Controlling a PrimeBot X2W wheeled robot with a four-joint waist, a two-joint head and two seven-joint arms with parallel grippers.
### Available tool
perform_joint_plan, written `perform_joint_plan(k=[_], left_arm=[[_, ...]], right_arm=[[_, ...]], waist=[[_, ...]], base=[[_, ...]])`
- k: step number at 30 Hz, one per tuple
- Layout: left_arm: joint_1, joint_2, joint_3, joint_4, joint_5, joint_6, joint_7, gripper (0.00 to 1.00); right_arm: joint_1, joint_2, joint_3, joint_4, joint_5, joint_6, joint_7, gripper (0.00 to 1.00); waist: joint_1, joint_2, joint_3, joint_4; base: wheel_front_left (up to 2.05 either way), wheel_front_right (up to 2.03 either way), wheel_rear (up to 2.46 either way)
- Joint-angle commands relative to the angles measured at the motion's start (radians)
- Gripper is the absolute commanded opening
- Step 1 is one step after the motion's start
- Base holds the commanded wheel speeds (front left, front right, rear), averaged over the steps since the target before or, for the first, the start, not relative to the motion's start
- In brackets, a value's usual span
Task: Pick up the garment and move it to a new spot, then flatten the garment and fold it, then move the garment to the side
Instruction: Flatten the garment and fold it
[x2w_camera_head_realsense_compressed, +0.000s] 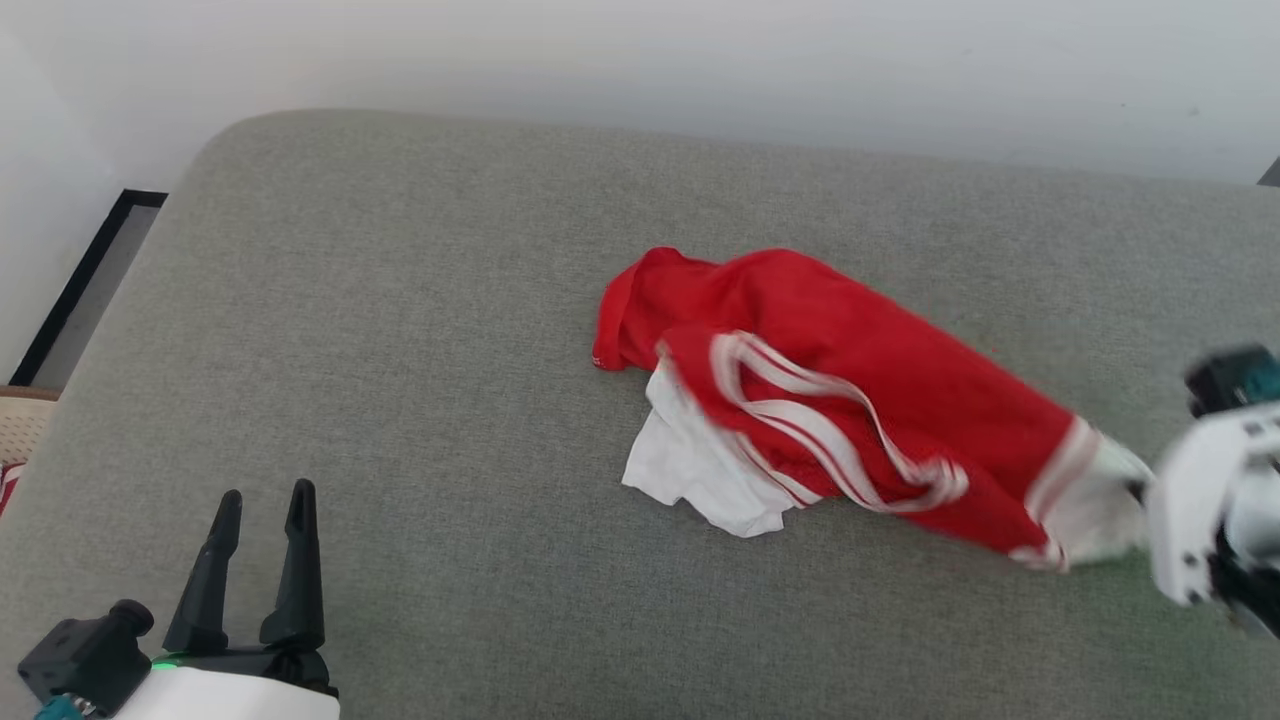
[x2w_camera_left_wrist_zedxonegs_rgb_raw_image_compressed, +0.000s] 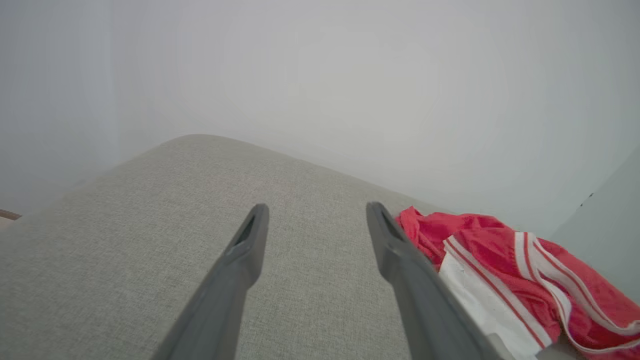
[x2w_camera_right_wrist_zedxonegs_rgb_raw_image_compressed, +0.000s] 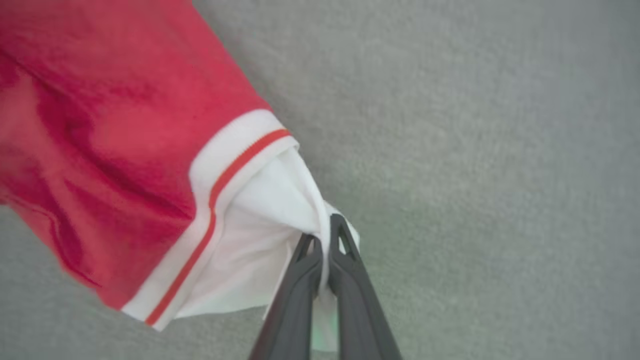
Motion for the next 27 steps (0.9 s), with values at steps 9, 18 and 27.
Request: perform_joint_plan(k=[9, 18, 27], left_arm=[[-0.032, 0.014, -0.021, 0.013, -0.018, -0.003, -0.005, 1.0], [-0.046, 0.079, -0.061, 0.033, -0.045, -0.003, -0.005, 1.0], [-0.113, 0.226, -0.172, 0.068, -0.157, -0.003, 0.008, 1.0]], right_arm=[[0.113, 0.108, -0.178, 0.087, -0.09, 0.0, 0.029, 0.0], [0.052, 0.152, -0.18, 0.106, -0.109, 0.0, -0.001, 1.0], [0.069, 0.209, -0.222, -0.111, -0.121, 0.0, -0.076, 1.0]], waist=[[-0.0001, 0.0, 0.016, 0.001], [-0.0001, 0.0, 0.007, -0.047], [-0.0001, 0.0, -0.018, -0.146]], base=[[0.0, 0.0, 0.0], [0.0, 0.0, 0.0], [0.0, 0.0, 0.0]])
